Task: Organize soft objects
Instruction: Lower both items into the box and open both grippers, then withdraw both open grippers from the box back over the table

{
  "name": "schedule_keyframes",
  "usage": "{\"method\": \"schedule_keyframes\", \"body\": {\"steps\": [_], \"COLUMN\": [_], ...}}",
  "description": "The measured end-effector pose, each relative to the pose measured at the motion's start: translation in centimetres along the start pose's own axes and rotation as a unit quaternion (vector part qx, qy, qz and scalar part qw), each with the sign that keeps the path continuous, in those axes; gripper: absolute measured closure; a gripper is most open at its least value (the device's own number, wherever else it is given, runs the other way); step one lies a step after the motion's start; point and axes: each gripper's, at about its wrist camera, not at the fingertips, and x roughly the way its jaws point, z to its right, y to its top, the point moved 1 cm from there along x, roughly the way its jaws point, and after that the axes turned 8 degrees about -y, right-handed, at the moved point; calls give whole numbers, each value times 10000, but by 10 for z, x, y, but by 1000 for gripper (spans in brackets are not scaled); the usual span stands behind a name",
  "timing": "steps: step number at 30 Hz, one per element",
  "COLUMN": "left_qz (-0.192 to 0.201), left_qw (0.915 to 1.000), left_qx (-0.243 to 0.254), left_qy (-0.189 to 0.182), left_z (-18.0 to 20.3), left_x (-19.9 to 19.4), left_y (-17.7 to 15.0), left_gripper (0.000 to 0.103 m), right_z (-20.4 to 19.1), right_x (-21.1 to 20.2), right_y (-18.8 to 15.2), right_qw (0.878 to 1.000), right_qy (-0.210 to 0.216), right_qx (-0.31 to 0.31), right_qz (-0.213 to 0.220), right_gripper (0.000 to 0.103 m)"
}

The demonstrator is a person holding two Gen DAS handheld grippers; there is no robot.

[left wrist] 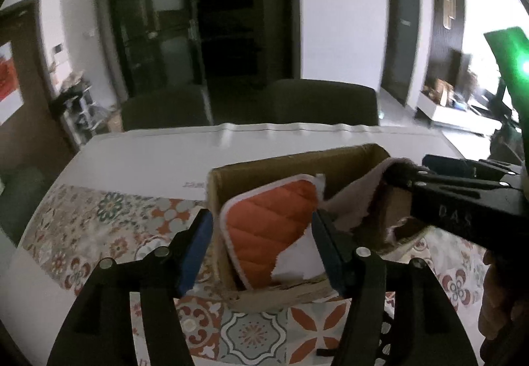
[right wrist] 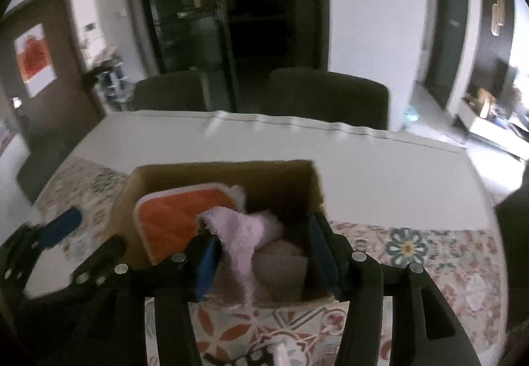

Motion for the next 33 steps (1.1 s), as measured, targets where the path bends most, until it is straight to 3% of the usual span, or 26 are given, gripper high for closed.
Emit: {"method": "schedule_keyframes", "body": {"steps": [5,10,19,23,33], "left_qz": [-96,-73,61,77,107], "left_qw": [9999,9999,9988,9982,9985], "left_qx": [-47,-138,-425,-573,-505], "left_qy": [113,13,217,174,167], "left_z": [-3,-2,-10,-15,-7], "left_x": [-4,-7,-11,-9,-14], "left_y": [-2,-2,14,24,20], "left_gripper": [42,42,40,40,39], "right_z": [-4,-4,-2,-3,6], "right_x": [16,14,21,27,15], "right_y": [2,-6,25,37,34], "right_qw": [9975,9954,9944,9865,9914], "right_qy": [-18,68,403,903,677], "right_qx": [-181,-220,131,439,531], "right_qz": [-690,-935,-973,-1297,-989], "right_gripper": [49,49,49,49,49]}}
